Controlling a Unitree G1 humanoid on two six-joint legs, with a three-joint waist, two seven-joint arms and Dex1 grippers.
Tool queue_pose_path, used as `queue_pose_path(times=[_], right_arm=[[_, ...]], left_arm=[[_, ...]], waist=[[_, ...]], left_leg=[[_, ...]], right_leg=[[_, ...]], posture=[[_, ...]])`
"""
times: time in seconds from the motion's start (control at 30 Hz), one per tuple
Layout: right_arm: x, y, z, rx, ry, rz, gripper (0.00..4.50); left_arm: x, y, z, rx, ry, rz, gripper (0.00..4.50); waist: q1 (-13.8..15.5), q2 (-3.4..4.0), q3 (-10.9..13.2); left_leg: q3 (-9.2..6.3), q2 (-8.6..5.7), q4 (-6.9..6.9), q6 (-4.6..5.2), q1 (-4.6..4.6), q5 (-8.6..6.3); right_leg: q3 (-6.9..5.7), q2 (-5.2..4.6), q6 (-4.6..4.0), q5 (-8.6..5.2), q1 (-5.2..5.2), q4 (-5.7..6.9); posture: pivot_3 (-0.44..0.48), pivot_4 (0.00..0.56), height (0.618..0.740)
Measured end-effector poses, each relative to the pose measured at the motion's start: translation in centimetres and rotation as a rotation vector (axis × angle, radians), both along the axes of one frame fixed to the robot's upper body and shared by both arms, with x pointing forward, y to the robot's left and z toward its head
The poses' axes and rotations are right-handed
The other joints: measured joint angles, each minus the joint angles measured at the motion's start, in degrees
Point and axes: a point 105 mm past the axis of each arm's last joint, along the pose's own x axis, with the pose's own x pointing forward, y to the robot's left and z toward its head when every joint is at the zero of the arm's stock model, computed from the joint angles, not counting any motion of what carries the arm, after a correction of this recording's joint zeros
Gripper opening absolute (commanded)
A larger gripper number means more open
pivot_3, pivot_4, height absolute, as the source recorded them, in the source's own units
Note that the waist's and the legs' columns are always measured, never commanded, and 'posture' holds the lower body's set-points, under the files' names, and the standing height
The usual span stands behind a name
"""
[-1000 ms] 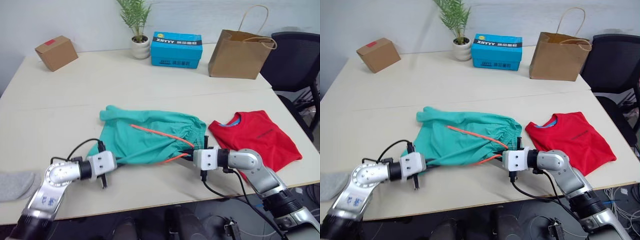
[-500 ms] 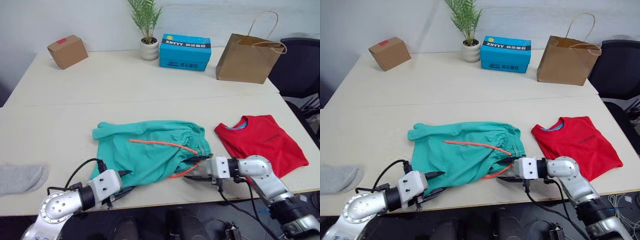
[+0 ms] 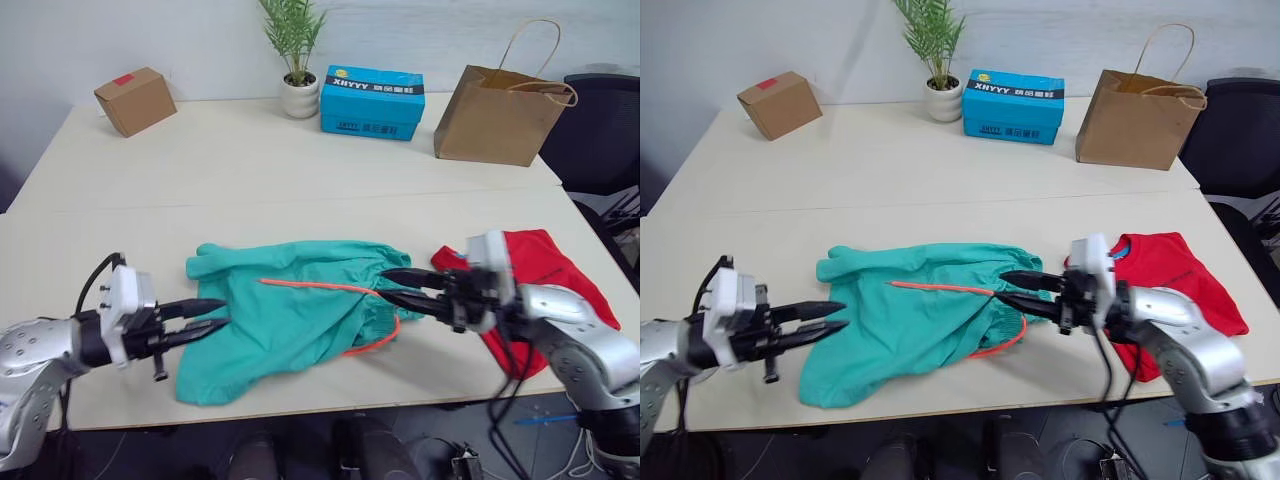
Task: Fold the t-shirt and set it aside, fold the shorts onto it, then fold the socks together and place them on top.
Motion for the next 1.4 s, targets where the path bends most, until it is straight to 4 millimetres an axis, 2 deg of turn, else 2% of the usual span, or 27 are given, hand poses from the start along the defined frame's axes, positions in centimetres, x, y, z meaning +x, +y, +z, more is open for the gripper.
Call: queue_pose_path(times=[0.07, 0.13, 0.2, 0.27, 0.37, 0.47, 0.6, 0.67, 0.87, 0.93, 1.03, 1.1, 1.17, 1.23, 1.33, 1.4], right_arm=[[2.3, 2.2, -1.3, 0.03, -0.024, -0.118, 0.05], [3.2, 4.2, -2.3, 0.051, -0.032, -0.172, 0.05], [4.2, 4.2, -3.4, 0.036, -0.034, -0.242, 0.05], [4.7, 4.2, -4.5, 0.008, -0.024, -0.274, 0.05], [4.6, 5.0, -6.0, -0.07, -0.054, -0.257, 0.05], [4.6, 5.0, -6.4, -0.073, -0.063, -0.273, 0.05], [5.3, 2.9, -6.7, -0.043, -0.053, -0.389, 0.05], [6.1, 0.5, -6.8, -0.007, -0.062, -0.486, 0.05], [7.0, -6.4, -7.0, 0.002, -0.068, -0.671, 0.05], [6.6, -7.3, -6.5, 0.049, -0.057, -0.675, 0.05], [5.6, -5.4, -4.1, 0.104, -0.099, -0.55, 0.05], [4.4, -2.9, -2.3, 0.113, -0.132, -0.426, 0.05], [3.2, -0.7, -1.4, 0.106, -0.153, -0.315, 0.05], [2.3, 1.2, -1.9, 0.057, -0.146, -0.218, 0.05], [1.4, 3.2, -4.0, 0.02, -0.075, -0.144, 0.05], [1.2, 3.4, -6.0, 0.011, -0.025, -0.155, 0.05]], left_arm=[[2.9, -2.4, -1.4, -0.031, -0.037, 0.032, 0.01], [4.4, -4.4, -2.8, -0.038, -0.027, 0.049, 0.01], [5.7, -4.7, -3.9, -0.011, -0.027, 0.113, 0.01], [6.9, -4.7, -4.2, -0.026, -0.034, 0.194, 0.01], [7.2, -5.8, -5.0, -0.047, -0.029, 0.24, 0.01], [6.9, -6.0, -6.8, -0.022, 0.009, 0.3, 0.01], [7.3, -5.4, -7.7, -0.001, 0.009, 0.427, 0.01], [7.4, -5.0, -7.9, -0.035, 0.027, 0.484, 0.01], [7.4, -3.6, -7.8, -0.061, 0.046, 0.476, 0.01], [7.1, -2.9, -7.3, -0.066, 0.053, 0.415, 0.01], [7.0, -2.7, -5.4, -0.111, 0.024, 0.34, 0.01], [7.4, -3.2, -3.4, -0.137, -0.024, 0.291, 0.01], [7.9, -3.5, -2.1, -0.131, -0.061, 0.266, 0.01], [8.7, -3.7, -2.0, -0.091, -0.058, 0.263, 0.01], [10.2, -3.9, -4.3, 0.06, -0.007, 0.306, 0.01], [10.6, -4.0, -6.1, 0.129, 0.023, 0.323, 0.01]], waist=[[0.1, -0.01, 0.0], [0.1, -0.03, 0.0], [0.1, -0.07, 0.0], [0.0, -0.07, 0.0], [-0.1, -0.07, 0.0], [-0.2, -0.07, 0.0], [0.1, -0.12, -0.1], [0.2, -0.13, -0.1], [0.0, -0.11, -0.1], [-0.4, -0.03, -0.1], [-0.8, 0.08, 0.0], [-0.8, 0.08, 0.0], [-0.7, 0.07, 0.0], [-0.5, 0.06, 0.0], [-0.1, 0.06, 0.0], [0.1, 0.06, 0.0]], left_leg=[[0.02, -0.02, 0.11, -0.12, -0.22, 0.09], [0.04, -0.01, 0.25, -0.07, -0.67, 0.12], [0.23, -0.03, 0.35, 0.02, -1.11, 0.11], [0.28, -0.01, 0.33, 0.08, -1.11, 0.08], [0.29, -0.01, 0.32, 0.1, -1.07, 0.07], [0.29, -0.01, 0.36, 0.04, -0.9, 0.11], [0.2, -0.07, 0.34, 0.03, -0.71, 0.19], [0.14, -0.13, 0.32, 0.12, -0.64, 0.26], [0.14, -0.16, 0.11, 0.1, -0.22, 0.34], [0.16, -0.07, 0.02, -0.06, -0.24, 0.38], [0.14, 0.02, -0.04, -0.18, -0.26, 0.38], [0.11, 0.02, -0.03, -0.19, -0.28, 0.38], [0.11, 0.01, -0.02, -0.17, -0.27, 0.35], [0.11, -0.01, -0.01, -0.12, -0.27, 0.33], [0.13, -0.03, 0.0, -0.04, -0.32, 0.28], [0.16, -0.01, 0.02, -0.01, -0.38, 0.26]], right_leg=[[0.01, 0.03, 0.11, 0.07, -0.12, 0.01], [0.02, 0.02, 0.15, 0.1, -0.47, 0.02], [0.05, -0.07, 0.19, 0.12, -1.03, 0.12], [0.04, -0.07, 0.19, 0.11, -1.04, 0.03], [0.05, -0.07, 0.2, 0.11, -1.03, 0.04], [0.08, -0.08, 0.19, 0.11, -0.92, 0.21], [0.11, -0.11, 0.14, 0.19, -0.74, 0.37], [0.11, -0.12, 0.17, 0.28, -0.63, 0.35], [0.12, -0.11, 0.18, 0.33, -0.26, 0.25], [0.12, -0.02, 0.12, 0.29, -0.31, 0.25], [0.12, 0.07, 0.08, 0.26, -0.36, 0.25], [0.11, 0.07, 0.09, 0.25, -0.36, 0.24], [0.11, 0.06, 0.1, 0.26, -0.33, 0.15], [0.11, 0.05, 0.12, 0.27, -0.29, 0.05], [0.11, 0.04, 0.15, 0.29, -0.29, -0.06], [0.09, 0.04, 0.16, 0.28, -0.31, -0.16]], posture=[[0.0, 0.15, 0.74], [0.0, 0.15, 0.74], [0.0, 0.15, 0.74], [0.0, 0.15, 0.74], [0.0, 0.15, 0.74], [0.0, 0.15, 0.74], [0.0, 0.15, 0.74], [0.0, 0.15, 0.74], [0.0, 0.15, 0.74], [0.0, 0.15, 0.74], [0.0, 0.15, 0.74], [0.0, 0.15, 0.74], [0.0, 0.15, 0.74], [0.0, 0.15, 0.74], [0.0, 0.15, 0.74], [0.0, 0.15, 0.74]])
